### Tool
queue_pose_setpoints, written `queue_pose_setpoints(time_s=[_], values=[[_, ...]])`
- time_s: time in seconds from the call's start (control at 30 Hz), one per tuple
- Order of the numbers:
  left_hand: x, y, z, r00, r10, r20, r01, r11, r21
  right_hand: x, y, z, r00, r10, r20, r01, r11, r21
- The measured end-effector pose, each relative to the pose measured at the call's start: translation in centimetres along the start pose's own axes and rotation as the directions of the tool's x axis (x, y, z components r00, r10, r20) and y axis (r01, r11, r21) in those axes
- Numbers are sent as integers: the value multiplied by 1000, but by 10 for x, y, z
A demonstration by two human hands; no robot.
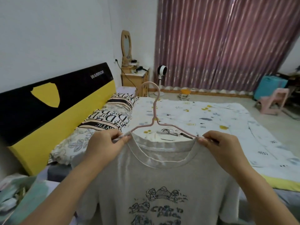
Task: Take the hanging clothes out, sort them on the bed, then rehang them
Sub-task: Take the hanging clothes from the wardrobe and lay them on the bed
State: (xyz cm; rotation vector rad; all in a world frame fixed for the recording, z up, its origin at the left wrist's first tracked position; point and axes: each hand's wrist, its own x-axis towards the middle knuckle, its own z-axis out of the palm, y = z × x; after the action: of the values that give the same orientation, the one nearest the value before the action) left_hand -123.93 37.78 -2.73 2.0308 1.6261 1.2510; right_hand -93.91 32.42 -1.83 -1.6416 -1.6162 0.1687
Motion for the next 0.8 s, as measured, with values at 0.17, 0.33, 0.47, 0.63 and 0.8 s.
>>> queue_pose_setpoints(time_s=[0.17,0.33,0.47,0.63,0.8], values=[[34,2,44,997,-23,74,23,1000,2,30,32,1,997,71,14,-71,997,-6],[80,-7,80,991,-31,131,32,999,-6,63,56,16,990,139,2,-139,990,-13],[125,-26,109,981,-8,196,13,1000,-24,94,70,38,982,189,-10,-190,981,-33],[188,-55,146,964,-1,267,17,998,-58,137,85,72,961,275,-7,-275,956,-103],[241,-77,184,938,4,345,13,999,-46,175,105,99,934,357,-16,-356,925,-133]])
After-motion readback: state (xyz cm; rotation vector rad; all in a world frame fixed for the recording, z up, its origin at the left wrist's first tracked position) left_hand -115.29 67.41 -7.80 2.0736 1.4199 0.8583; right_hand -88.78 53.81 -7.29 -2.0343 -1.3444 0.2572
